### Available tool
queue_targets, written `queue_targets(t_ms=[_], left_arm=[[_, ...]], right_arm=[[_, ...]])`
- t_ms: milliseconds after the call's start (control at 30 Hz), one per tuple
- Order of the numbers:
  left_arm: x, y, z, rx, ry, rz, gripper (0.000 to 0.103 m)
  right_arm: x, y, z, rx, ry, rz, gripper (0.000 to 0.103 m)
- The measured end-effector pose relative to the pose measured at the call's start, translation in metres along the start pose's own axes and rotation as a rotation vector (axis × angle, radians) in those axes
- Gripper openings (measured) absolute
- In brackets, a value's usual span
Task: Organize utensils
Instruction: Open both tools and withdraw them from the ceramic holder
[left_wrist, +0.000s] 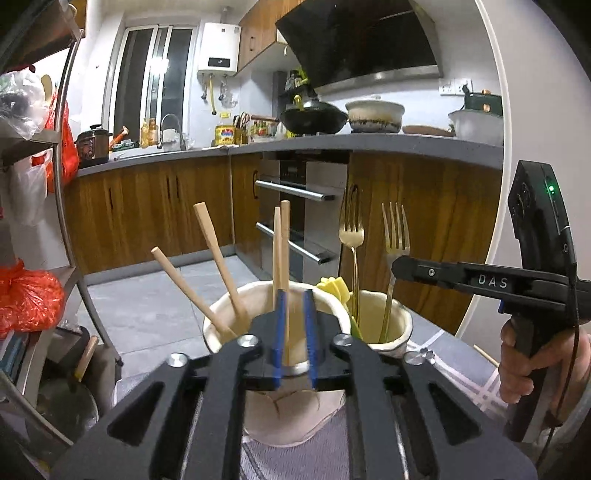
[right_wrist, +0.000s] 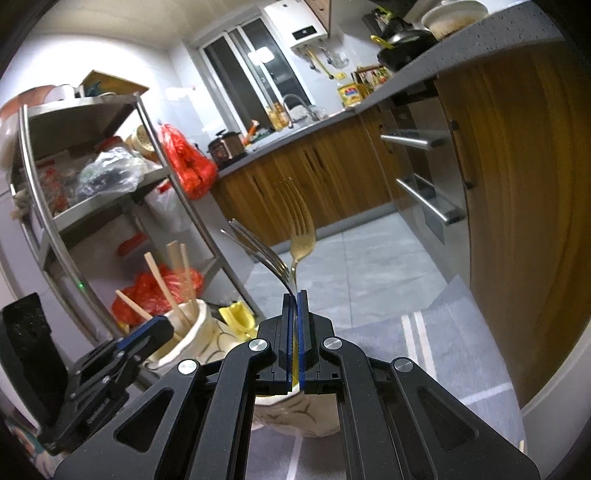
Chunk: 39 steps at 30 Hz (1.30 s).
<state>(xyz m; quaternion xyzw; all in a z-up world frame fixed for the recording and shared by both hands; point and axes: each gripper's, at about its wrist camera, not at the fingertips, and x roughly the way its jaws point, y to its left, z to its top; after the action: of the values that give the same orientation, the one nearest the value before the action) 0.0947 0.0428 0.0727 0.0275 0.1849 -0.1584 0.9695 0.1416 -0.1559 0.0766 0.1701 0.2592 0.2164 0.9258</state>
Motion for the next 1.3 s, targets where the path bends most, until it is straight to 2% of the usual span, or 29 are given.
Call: queue_targets(t_ms=[33, 67, 133, 200, 333, 400, 467, 533, 633, 900, 1300], left_arm=[[-0.002, -0.001, 0.000, 0.002, -0.002, 0.003, 0.025], [-0.004, -0.001, 0.001, 0.002, -0.007, 0.005, 0.035], [-0.008, 0.000, 0.002, -0.002, -0.015, -0.001, 0.040], [-0.012, -0.001, 0.003, -0.004, -0.016, -0.002, 0.046], [-0.025, 0.000, 0.004, -0.034, -0.027, -0.025, 0.059], [-0.032, 0.000, 0.004, -0.039, -0.037, -0.027, 0.076], [-0.041, -0.001, 0.003, -0.044, -0.049, -0.022, 0.090], [-0.051, -0.001, 0.003, -0.048, -0.057, -0.022, 0.097], [-0.061, -0.001, 0.001, -0.045, -0.054, -0.006, 0.097], [-0.085, 0.003, -0.012, -0.055, -0.018, 0.041, 0.097], [-0.096, 0.008, -0.035, -0.082, 0.049, 0.049, 0.097]], right_arm=[[0.000, 0.001, 0.000, 0.000, 0.000, -0.003, 0.003], [-0.001, 0.001, 0.000, -0.002, 0.002, -0.004, 0.003], [-0.003, 0.003, 0.000, -0.015, -0.001, -0.006, 0.009], [-0.009, 0.006, 0.000, -0.032, -0.021, -0.015, 0.036], [-0.028, 0.008, -0.001, -0.073, -0.057, -0.040, 0.060], [-0.037, 0.006, -0.001, -0.079, -0.072, -0.053, 0.089], [-0.049, 0.002, 0.000, -0.073, -0.085, -0.058, 0.096], [-0.058, -0.001, -0.001, -0.089, -0.087, -0.092, 0.098], [-0.072, -0.003, -0.003, -0.123, -0.092, -0.149, 0.098], [-0.106, -0.016, -0.006, -0.137, -0.091, -0.228, 0.098], [-0.138, -0.041, -0.018, -0.152, -0.061, -0.335, 0.098]])
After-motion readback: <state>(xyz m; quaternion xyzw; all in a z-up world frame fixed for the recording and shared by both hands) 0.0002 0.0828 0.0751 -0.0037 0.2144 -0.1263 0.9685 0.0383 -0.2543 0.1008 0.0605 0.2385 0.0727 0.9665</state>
